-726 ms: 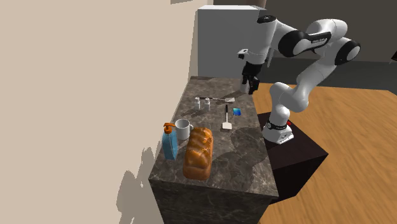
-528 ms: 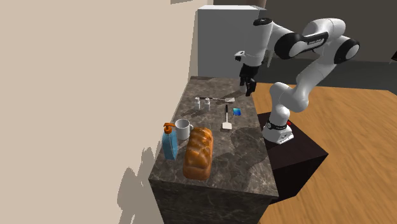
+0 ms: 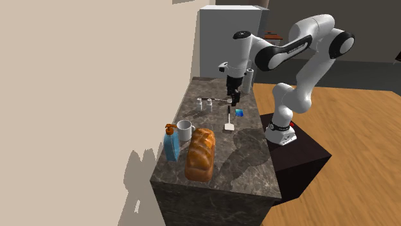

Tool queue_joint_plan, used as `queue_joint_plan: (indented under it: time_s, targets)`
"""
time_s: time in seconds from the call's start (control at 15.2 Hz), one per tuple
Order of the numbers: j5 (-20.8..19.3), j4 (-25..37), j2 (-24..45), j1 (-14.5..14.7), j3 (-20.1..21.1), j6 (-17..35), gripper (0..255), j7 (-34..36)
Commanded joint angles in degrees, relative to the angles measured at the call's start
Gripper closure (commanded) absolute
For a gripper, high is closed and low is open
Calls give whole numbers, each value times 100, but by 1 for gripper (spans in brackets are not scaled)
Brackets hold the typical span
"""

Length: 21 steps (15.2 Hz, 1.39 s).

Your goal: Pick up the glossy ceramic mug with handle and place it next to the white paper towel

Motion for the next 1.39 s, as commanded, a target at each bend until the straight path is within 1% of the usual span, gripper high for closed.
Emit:
queue_joint_plan:
  time_s: [0.0,0.33,0.66,0.99,1.32]
  targets:
    - [20,253,519,-6,7,270,0,55]
    - [52,873,1638,-30,-23,765,0,109]
    - [100,1678,2763,-52,-45,1082,0,139]
    - [163,2678,3899,-69,-62,1217,0,148]
    - [237,3918,5079,-87,-71,1155,0,142]
